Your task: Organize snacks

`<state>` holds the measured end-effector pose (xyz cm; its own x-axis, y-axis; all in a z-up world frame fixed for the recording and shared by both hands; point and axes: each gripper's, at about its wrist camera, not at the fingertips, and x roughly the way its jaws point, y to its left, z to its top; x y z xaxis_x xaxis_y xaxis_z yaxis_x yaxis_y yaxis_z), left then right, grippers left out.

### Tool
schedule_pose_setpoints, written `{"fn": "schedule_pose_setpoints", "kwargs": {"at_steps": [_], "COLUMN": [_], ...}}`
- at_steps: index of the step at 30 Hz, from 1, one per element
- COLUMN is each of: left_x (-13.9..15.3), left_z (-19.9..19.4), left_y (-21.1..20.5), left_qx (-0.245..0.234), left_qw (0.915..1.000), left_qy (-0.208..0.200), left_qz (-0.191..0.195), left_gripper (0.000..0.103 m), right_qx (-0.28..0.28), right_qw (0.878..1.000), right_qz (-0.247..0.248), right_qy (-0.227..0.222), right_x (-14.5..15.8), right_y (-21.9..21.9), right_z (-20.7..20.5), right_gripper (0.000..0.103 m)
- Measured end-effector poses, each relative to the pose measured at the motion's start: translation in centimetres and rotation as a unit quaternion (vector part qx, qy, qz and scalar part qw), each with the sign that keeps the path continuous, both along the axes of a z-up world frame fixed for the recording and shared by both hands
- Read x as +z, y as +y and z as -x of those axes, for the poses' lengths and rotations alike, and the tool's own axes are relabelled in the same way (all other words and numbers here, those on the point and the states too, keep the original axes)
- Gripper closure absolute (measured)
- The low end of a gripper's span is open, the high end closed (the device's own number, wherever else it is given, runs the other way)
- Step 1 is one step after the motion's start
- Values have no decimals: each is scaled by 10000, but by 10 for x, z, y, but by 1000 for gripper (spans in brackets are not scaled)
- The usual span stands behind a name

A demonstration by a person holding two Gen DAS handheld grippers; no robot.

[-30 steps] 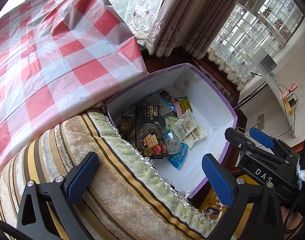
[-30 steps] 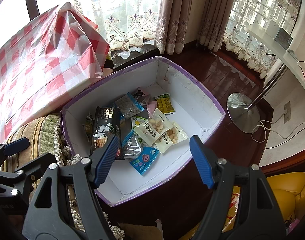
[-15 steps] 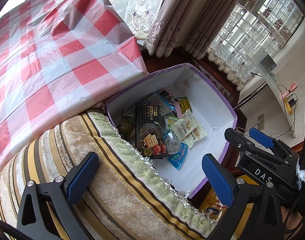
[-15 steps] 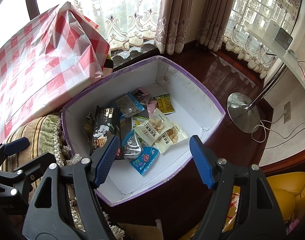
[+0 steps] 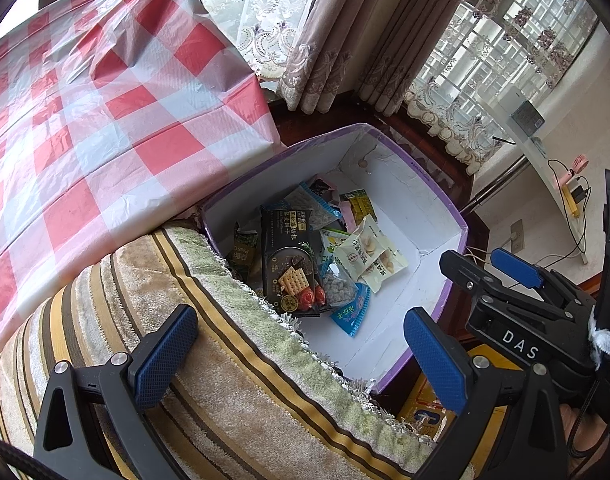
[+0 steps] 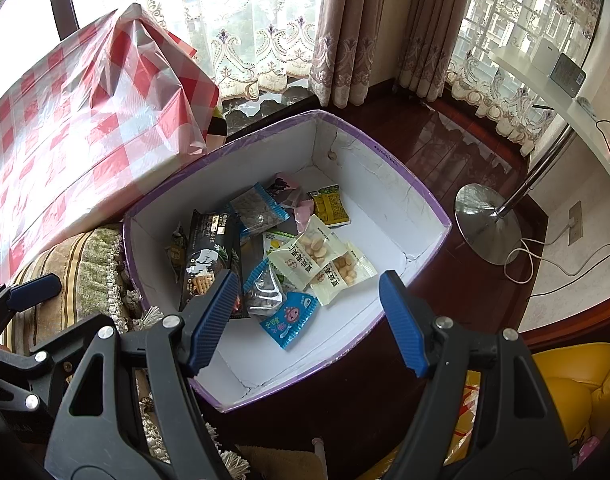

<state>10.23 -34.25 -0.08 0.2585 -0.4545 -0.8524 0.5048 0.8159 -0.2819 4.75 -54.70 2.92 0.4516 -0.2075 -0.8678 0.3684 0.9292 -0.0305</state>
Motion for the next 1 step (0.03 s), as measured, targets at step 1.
{"fn": "schedule_pose_setpoints", "kwargs": {"at_steps": [1], "left_x": [0], "left_z": [0], "left_y": [-1], "left_qx": [-13], "left_qw": [10000], "left_qy": [3], "left_qz": [1], "left_gripper": [0], "right_qx": [-9], "right_qw": [10000], "right_qz": [-8], "right_qy": [-2], "right_x": [0], "right_y": [0], "right_z": [0], "right_gripper": [27]}}
